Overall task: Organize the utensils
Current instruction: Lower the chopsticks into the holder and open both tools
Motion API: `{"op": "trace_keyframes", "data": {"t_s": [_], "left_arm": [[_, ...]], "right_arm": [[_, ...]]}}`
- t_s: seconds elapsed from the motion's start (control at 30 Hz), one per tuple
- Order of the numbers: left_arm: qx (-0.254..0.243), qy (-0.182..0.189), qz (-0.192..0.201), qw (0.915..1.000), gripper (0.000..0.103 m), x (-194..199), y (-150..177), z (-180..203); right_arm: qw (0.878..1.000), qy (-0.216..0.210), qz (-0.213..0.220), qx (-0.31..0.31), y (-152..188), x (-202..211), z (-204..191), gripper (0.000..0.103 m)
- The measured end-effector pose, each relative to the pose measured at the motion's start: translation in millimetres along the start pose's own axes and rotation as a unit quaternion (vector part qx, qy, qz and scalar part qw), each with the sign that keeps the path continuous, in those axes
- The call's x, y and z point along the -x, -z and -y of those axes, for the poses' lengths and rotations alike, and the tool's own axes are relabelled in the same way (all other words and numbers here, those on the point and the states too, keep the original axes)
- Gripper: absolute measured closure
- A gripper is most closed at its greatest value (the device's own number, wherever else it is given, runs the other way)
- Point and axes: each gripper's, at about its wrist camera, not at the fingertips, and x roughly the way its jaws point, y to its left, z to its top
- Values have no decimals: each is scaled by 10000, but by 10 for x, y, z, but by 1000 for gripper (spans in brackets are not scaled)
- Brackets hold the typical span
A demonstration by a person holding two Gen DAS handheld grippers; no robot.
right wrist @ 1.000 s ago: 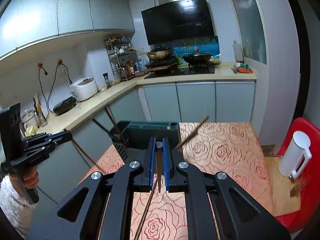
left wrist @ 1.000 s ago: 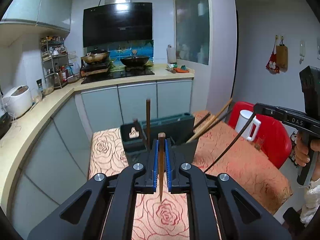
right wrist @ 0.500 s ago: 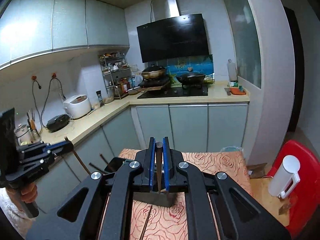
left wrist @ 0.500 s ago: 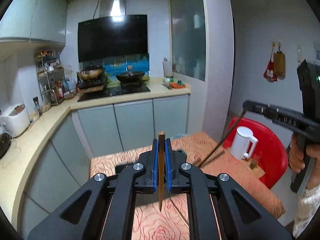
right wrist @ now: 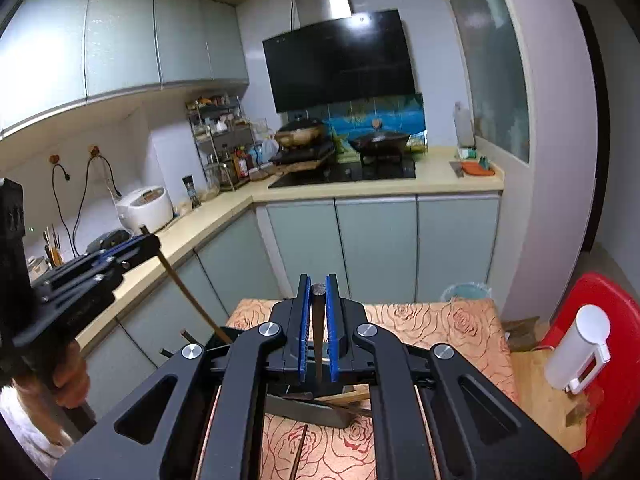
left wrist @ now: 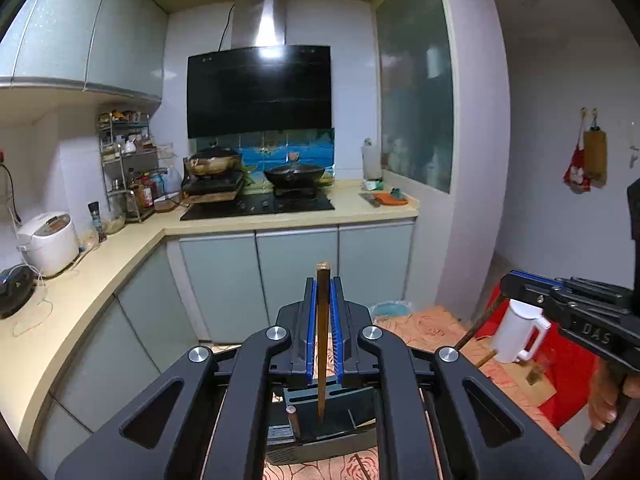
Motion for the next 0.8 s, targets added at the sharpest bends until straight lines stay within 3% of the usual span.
{"op": "trace_keyframes", "data": {"t_s": [0.23,0.63,0.73,0.8], "left_arm": [[11,-122,-332,9994,97,-310,261,-71],[92,-211,-491,9985,96,-402,410,-175],[97,-219,-467,9986,76,-368,426,-175],[105,-252,-372,9989,56,-315,423,-188]], "right_arm": [[9990,61,-420,126,136,-310,-105,95],[9969,84,-771,94,323,-669,-146,95],[9966,33,-827,-6,346,-732,-117,91],[9967,40,-807,-15,337,-736,-105,78]]}}
